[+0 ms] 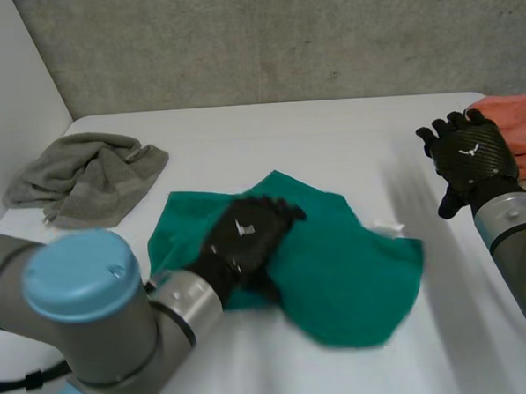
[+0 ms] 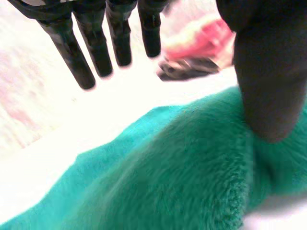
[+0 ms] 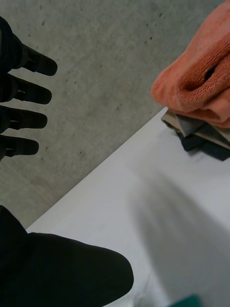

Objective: Fold the laundry.

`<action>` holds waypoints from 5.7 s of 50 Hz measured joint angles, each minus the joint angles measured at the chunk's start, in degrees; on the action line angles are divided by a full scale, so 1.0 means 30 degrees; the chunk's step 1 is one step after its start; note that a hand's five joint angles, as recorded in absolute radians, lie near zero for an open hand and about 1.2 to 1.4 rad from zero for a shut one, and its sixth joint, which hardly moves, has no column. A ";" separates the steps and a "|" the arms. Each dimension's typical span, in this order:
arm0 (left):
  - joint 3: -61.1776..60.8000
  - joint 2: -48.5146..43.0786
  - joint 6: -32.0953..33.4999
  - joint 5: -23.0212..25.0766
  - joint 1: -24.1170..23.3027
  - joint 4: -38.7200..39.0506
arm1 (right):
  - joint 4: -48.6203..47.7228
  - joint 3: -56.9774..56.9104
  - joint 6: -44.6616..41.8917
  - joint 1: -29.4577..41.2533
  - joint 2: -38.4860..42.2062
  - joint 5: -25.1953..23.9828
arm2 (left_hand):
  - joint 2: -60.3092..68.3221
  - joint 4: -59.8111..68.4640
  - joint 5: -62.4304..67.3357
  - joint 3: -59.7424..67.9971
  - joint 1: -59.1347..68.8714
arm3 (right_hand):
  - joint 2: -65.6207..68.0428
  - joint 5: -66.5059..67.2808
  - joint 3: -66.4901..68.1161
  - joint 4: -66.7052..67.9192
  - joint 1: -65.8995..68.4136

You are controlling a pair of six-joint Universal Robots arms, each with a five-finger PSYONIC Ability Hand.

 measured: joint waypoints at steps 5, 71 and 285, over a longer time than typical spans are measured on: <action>0.0033 0.0875 0.0738 -0.0183 -0.0268 -0.1277 | 0.0300 -0.0094 -0.0039 -0.0132 -0.0001 -0.0044 | -0.1933 -0.1901 -0.1962 -0.1975 -0.1137 | 0.0000 0.0000 0.0000 0.0000 0.0000; -0.2610 0.3895 0.0979 0.1434 1.0472 -0.3931 | 1.4190 -1.1023 0.5380 0.8314 0.7735 -0.1961 | -0.1640 -0.1573 -0.1680 -0.1697 -0.0775 | 1.8241 1.7901 1.8456 1.8648 1.6471; -0.3295 0.4785 0.5910 -0.1871 0.8445 0.1954 | 0.3026 0.0241 0.2846 -0.2815 0.1461 -0.1492 | 1.6221 1.6442 1.5763 1.6015 1.6419 | 1.8480 1.7801 1.8551 1.8737 1.7269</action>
